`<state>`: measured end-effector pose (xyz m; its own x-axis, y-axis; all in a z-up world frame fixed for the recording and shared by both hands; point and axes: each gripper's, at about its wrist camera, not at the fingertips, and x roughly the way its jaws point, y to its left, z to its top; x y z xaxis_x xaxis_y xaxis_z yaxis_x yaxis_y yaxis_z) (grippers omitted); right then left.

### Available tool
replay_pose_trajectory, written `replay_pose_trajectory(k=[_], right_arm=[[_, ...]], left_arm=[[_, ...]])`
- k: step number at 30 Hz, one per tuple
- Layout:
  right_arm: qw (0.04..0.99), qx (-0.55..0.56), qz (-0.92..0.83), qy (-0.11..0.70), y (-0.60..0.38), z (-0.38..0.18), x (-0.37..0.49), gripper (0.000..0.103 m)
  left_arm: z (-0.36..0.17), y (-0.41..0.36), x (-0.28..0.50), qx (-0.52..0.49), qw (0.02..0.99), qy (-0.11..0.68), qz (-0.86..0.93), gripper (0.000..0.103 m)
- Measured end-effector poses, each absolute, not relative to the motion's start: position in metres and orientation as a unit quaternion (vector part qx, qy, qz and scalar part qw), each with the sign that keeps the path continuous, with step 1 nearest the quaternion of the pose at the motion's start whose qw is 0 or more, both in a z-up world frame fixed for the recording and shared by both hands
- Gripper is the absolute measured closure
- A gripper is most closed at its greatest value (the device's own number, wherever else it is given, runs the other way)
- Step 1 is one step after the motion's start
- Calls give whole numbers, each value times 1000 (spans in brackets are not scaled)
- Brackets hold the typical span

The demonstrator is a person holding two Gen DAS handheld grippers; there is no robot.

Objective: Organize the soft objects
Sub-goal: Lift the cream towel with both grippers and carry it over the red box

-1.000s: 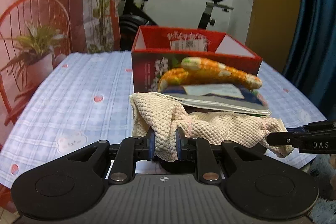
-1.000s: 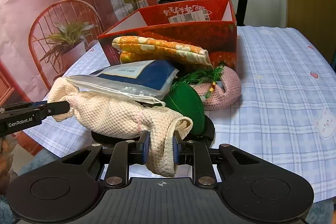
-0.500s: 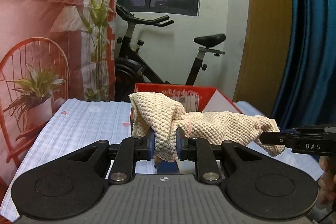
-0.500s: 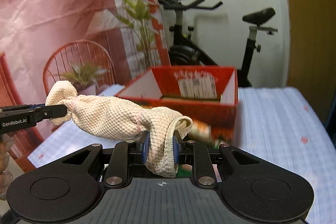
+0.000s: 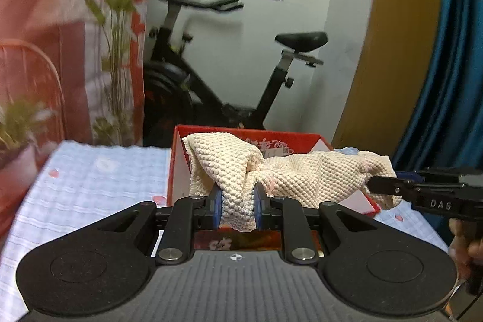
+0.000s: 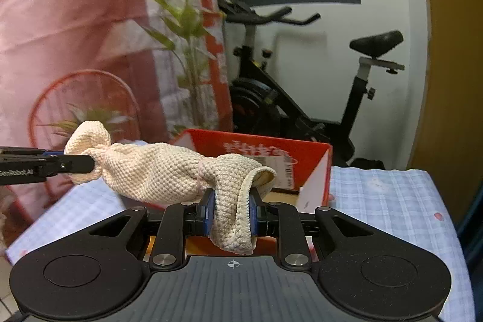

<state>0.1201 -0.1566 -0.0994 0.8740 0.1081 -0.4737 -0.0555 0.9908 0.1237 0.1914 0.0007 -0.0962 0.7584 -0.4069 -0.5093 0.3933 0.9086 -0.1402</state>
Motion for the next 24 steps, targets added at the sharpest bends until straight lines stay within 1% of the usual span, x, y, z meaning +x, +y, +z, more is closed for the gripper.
replay_pose_trajectory(k=[6, 11, 20, 24], right_arm=[[957, 63, 36, 279, -175, -119, 177, 82], [943, 58, 27, 325, -181, -134, 212, 82], [930, 85, 28, 357, -200, -158, 229, 82], [924, 98, 27, 369, -204, -164, 230, 82]], left_arm=[[-116, -10, 245, -4, 922, 324, -211, 81], [-123, -17, 266, 12, 913, 352, -205, 81], [-141, -25, 277, 26, 899, 391, -195, 79], [-142, -26, 278, 32, 898, 394, -193, 78]])
